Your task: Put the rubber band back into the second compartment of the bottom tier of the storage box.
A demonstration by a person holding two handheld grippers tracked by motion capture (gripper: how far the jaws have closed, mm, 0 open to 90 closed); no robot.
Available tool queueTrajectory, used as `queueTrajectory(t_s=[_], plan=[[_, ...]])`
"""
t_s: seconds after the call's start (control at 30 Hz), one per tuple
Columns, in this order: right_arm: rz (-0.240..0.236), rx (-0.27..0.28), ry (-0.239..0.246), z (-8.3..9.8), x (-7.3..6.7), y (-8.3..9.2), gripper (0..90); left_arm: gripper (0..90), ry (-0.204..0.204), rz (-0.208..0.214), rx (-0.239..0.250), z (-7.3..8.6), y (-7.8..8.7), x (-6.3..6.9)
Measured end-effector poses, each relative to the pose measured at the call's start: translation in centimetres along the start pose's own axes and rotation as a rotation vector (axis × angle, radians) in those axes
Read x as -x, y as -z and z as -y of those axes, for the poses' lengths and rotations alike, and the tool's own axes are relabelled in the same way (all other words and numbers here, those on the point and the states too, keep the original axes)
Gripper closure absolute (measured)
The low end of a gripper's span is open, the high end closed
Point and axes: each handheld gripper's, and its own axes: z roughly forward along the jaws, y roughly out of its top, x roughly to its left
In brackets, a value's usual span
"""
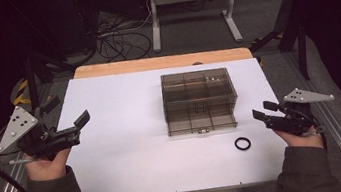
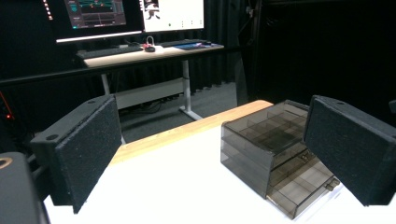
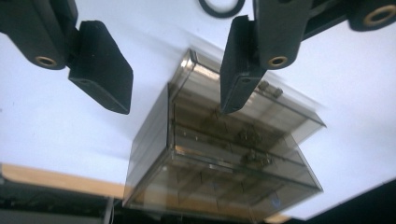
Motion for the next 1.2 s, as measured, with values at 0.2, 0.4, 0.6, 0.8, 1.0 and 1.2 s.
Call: queueTrajectory(t_s=[0.2, 0.4, 0.6, 0.8, 1.0, 1.2], plan=[[-0.017, -0.076, 0.008, 0.5, 0.0, -0.7, 49.3, 5.3, 0.000, 0.001, -0.005, 0.1, -0.2, 0.1], [-0.040, -0.157, 0.014, 1.3, -0.1, -1.9, 53.1, 6.1, -0.006, -0.009, -0.019, 0.1, -0.2, 0.1], [-0.069, -0.217, 0.031, 2.2, 0.0, -2.7, 58.5, 6.4, -0.006, -0.012, -0.020, 0.1, -0.2, 0.1], [-0.081, -0.250, 0.020, 3.2, 0.6, -3.5, 63.4, 6.4, -0.006, -0.012, -0.022, 0.1, -0.2, 0.1], [-0.095, -0.283, 0.024, 3.8, 0.7, -4.1, 67.3, 6.6, -0.004, -0.010, -0.024, 0.1, -0.3, 0.2], [-0.115, -0.323, 0.040, 4.2, 0.6, -4.7, 70.7, 6.8, 0.002, -0.007, -0.024, 0.2, -0.2, 0.0]])
